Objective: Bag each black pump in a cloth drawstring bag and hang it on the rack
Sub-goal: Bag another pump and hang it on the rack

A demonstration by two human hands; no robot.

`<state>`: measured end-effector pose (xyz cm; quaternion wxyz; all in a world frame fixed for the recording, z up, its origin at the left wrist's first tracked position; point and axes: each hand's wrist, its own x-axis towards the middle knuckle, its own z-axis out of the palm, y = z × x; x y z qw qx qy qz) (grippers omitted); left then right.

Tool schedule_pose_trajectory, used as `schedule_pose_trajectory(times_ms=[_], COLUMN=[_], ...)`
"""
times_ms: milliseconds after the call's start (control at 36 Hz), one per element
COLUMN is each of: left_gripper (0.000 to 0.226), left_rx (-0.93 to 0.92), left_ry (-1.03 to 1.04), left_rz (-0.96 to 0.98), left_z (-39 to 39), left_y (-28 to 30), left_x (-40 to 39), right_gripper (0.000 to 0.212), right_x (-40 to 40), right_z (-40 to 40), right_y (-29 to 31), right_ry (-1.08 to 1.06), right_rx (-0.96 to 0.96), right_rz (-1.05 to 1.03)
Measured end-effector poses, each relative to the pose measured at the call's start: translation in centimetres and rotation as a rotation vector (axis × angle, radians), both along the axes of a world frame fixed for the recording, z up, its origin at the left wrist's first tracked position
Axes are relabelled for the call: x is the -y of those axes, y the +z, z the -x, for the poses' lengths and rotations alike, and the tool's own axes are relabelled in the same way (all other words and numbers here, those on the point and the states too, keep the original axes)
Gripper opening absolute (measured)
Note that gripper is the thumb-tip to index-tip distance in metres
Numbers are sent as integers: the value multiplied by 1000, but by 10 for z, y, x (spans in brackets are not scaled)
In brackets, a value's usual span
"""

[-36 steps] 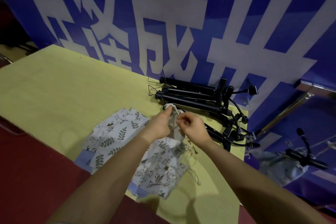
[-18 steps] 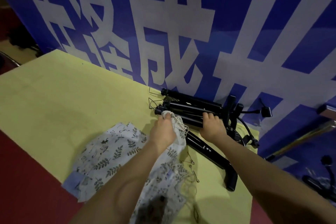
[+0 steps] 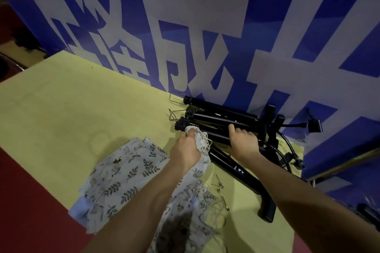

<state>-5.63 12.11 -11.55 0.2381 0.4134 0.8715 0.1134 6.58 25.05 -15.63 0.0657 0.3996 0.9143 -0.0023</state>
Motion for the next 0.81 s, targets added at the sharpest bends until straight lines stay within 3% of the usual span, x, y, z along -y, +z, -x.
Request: schedule_pose_trajectory(times_ms=[222, 472, 556, 806], left_gripper=[66, 75, 78, 81], left_rx=[18, 55, 54, 63], left_ry=[11, -32, -49, -100], left_rz=[-61, -194, -203, -249], left_z=[1, -5, -11, -21], left_y=[5, 17, 24, 34], left_x=[19, 48, 55, 79], right_gripper=[49, 43, 53, 50], right_x=[21, 56, 69, 109], right_z=[-10, -32, -43, -87], right_y=[26, 68, 76, 88], right_ry=[-48, -199, -157, -195], right_rx=[-162, -399, -411, -437], right_rz=[-50, 125, 145, 141])
